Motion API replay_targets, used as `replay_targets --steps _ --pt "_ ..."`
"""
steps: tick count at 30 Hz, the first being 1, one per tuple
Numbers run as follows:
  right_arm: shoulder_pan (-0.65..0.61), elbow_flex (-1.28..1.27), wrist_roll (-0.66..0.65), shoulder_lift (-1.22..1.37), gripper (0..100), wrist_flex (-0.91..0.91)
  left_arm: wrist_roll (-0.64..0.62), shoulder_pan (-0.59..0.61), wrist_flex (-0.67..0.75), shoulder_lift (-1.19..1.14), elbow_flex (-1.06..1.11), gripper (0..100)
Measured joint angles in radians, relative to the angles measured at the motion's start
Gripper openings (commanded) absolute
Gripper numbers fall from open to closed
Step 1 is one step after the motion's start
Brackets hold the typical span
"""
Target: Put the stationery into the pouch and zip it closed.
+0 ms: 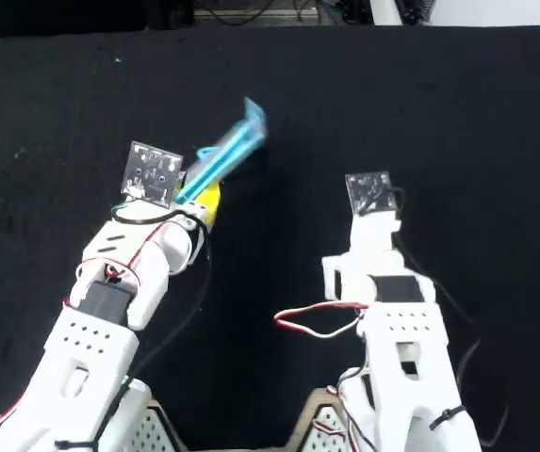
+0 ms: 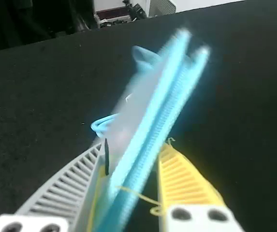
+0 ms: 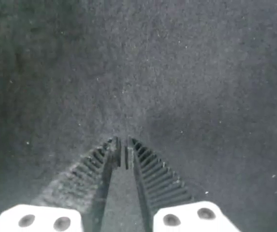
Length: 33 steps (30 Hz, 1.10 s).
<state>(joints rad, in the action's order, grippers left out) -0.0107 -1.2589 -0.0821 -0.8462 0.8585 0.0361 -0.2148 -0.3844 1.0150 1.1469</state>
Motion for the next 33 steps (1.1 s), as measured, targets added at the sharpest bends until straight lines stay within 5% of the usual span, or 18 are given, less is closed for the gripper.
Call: replay_targets --steps 11,19,25,33 --pt "-0.054 -0.014 0.0 -0.005 1.1 -0.009 0.06 -0.009 -0.002 0.081 -0.158 17" --pt "-0.052 -0.014 0.0 -0.005 1.1 -0.009 0.107 0.183 -0.002 0.051 -0.175 16" --pt "0.005 -0.014 0.003 -0.017 1.1 -0.009 0.114 0.256 -0.249 0.176 -0.17 2" --pt "0.141 -0.014 0.008 -0.227 1.1 0.153 0.193 0.351 -0.667 0.555 0.052 3"
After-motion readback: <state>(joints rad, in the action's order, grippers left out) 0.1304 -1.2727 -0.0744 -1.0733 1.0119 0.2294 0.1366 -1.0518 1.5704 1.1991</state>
